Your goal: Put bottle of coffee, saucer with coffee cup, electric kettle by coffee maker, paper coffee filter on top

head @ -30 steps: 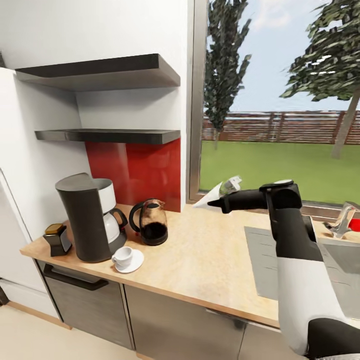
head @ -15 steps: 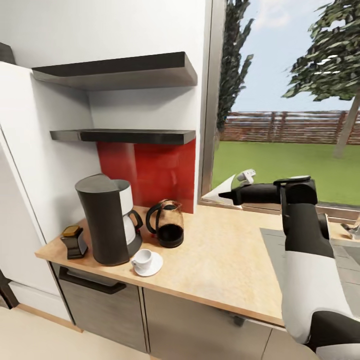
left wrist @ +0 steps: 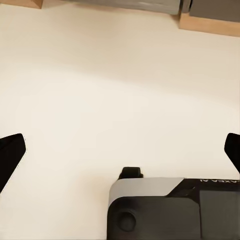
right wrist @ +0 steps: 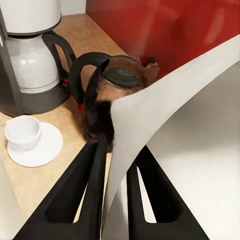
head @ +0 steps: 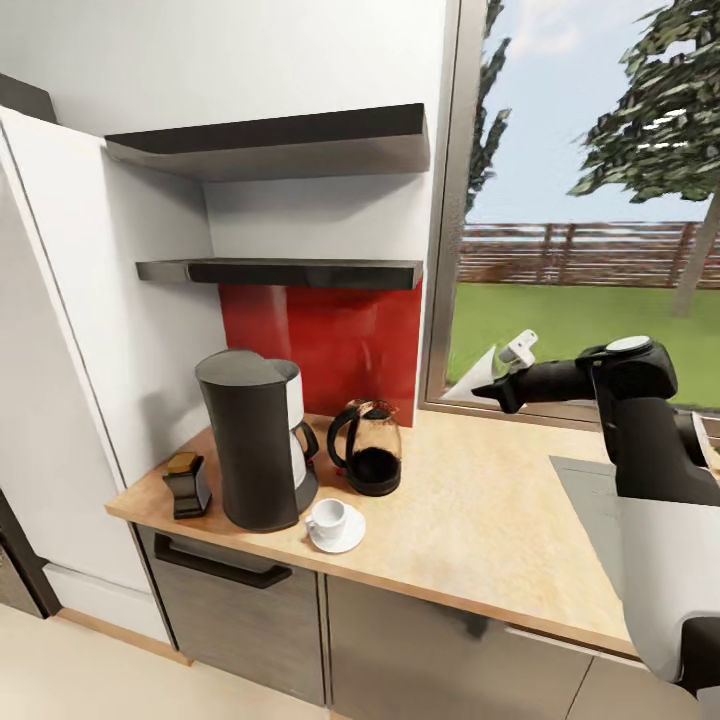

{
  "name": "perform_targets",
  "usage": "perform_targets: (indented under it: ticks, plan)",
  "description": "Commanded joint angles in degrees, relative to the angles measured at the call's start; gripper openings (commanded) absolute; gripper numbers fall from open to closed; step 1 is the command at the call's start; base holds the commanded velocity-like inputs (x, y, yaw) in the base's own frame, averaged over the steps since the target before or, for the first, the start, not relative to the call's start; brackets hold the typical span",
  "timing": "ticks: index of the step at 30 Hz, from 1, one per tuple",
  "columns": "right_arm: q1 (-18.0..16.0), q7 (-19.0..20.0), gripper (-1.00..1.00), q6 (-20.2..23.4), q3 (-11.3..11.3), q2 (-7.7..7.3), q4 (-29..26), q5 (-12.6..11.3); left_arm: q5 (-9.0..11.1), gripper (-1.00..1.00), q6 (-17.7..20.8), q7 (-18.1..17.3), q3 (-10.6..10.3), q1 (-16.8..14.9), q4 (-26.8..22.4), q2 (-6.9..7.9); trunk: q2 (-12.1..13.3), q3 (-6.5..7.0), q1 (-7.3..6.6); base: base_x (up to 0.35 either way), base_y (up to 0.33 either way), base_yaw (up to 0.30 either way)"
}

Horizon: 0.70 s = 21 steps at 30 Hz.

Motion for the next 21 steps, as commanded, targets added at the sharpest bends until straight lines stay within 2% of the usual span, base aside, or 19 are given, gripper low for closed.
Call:
perform_targets:
  ticks: [1,3,10,13,21]
  plan:
    - [-0.1,0.5,-1.00,0.3,0.4,-0.77,0.0,0.5,0.4,1.00,-0.2,0.0,-0.5,0.0,0.2,-0.06,0.0,-0.03,0.03,0.000,0.284,0.000]
    - [-0.1,0.5,-1.00,-0.3,0.8,-1.63,0.0,0.7,0.4,1.00,-0.2,0.0,-0.5,0.0,0.2,-0.06,0.0,-0.03,0.03,0.000,0.284,0.000]
    - [-0.1,0.5,-1.00,-2.7,1.0,-2.07,0.0,4.1,0.3,1.00,-0.2,0.0,-0.5,0.0,0.2,-0.06,0.0,-0.03,0.03,0.000,0.284,0.000]
    - [-0.1,0.5,-1.00,-4.5,1.4,-2.07,0.3,4.4,0.3,1.00,-0.2,0.0,-0.5,0.0,0.2,-0.06,0.0,-0.03,0.03,0.047,0.265,0.000]
    - [-0.1,0.3,-1.00,-5.0,1.5,-1.66,0.4,4.5,0.3,1.00,-0.2,0.0,-0.5,0.0,0.2,-0.06,0.0,-0.03,0.03,0.073,0.227,0.000]
